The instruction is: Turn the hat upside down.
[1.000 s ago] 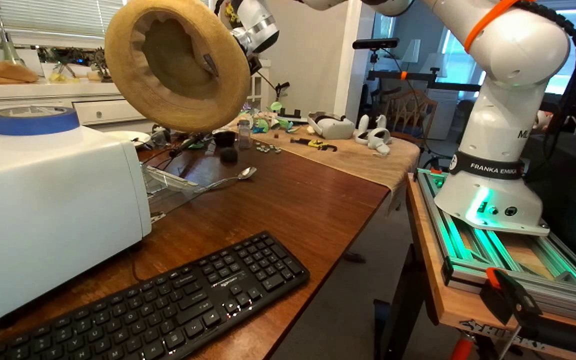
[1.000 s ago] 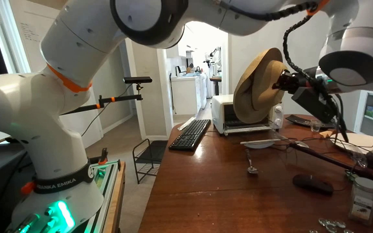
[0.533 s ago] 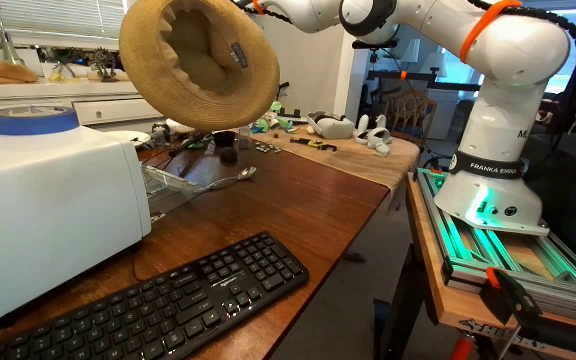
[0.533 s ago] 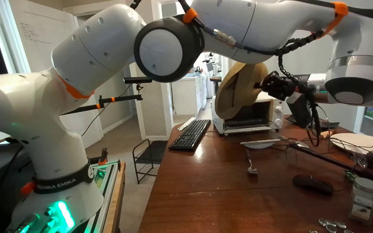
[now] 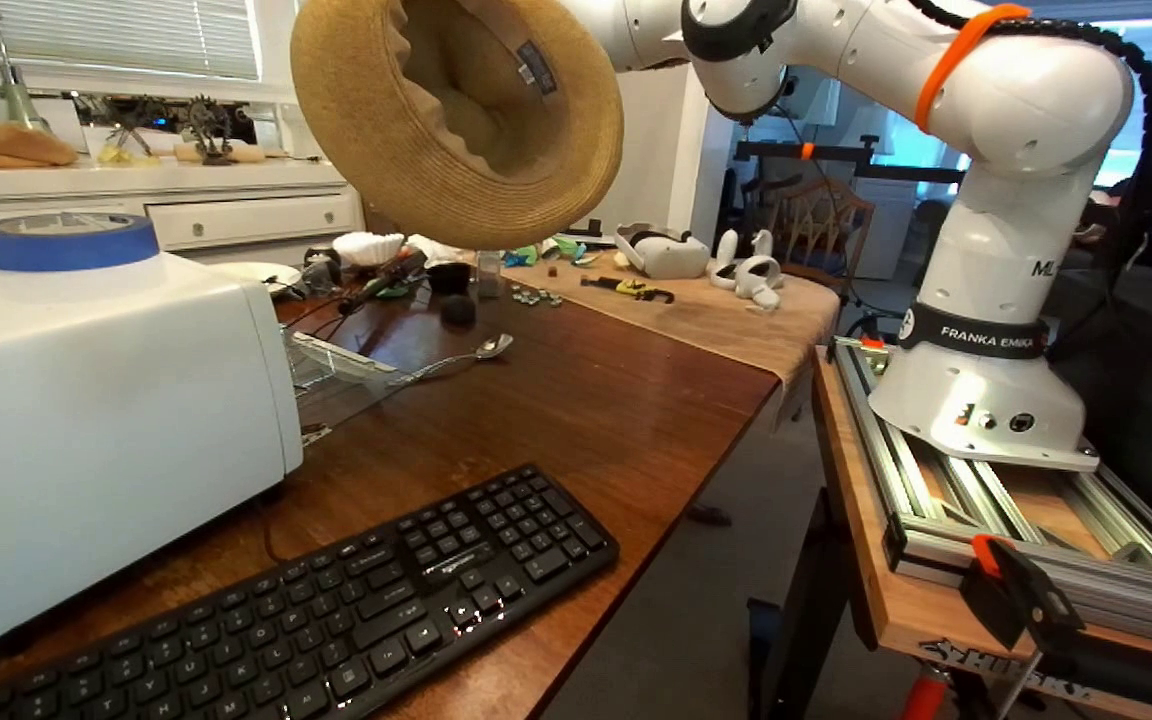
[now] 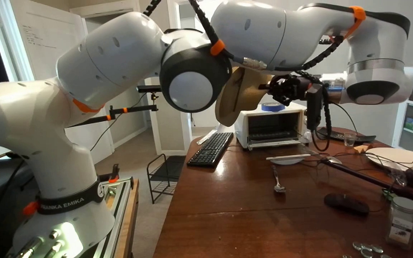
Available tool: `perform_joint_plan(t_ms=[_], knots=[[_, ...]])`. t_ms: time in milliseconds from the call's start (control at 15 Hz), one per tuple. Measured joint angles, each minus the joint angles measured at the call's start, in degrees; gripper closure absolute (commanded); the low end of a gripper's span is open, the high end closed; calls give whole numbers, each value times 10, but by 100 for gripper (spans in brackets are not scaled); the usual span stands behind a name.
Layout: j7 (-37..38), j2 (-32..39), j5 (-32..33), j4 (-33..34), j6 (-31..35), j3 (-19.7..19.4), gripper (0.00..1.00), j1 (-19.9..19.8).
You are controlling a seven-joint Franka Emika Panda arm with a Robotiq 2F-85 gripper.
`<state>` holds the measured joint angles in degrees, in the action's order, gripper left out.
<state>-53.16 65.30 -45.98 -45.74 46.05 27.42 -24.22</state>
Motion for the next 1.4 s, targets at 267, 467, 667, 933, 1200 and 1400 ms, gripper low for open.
perform_joint_plan(t_ms=[267,467,667,933,1200,1400], knots=[[92,8,87,8,0,60,98,-25],[140,19,118,33,1,55,98,-39],[178,42,126,53,1,51,68,-46],[224,65,129,59,1,54,45,-43],[256,65,138,89,1,57,14,-37],[267,60,153,123,1,57,0,-29]])
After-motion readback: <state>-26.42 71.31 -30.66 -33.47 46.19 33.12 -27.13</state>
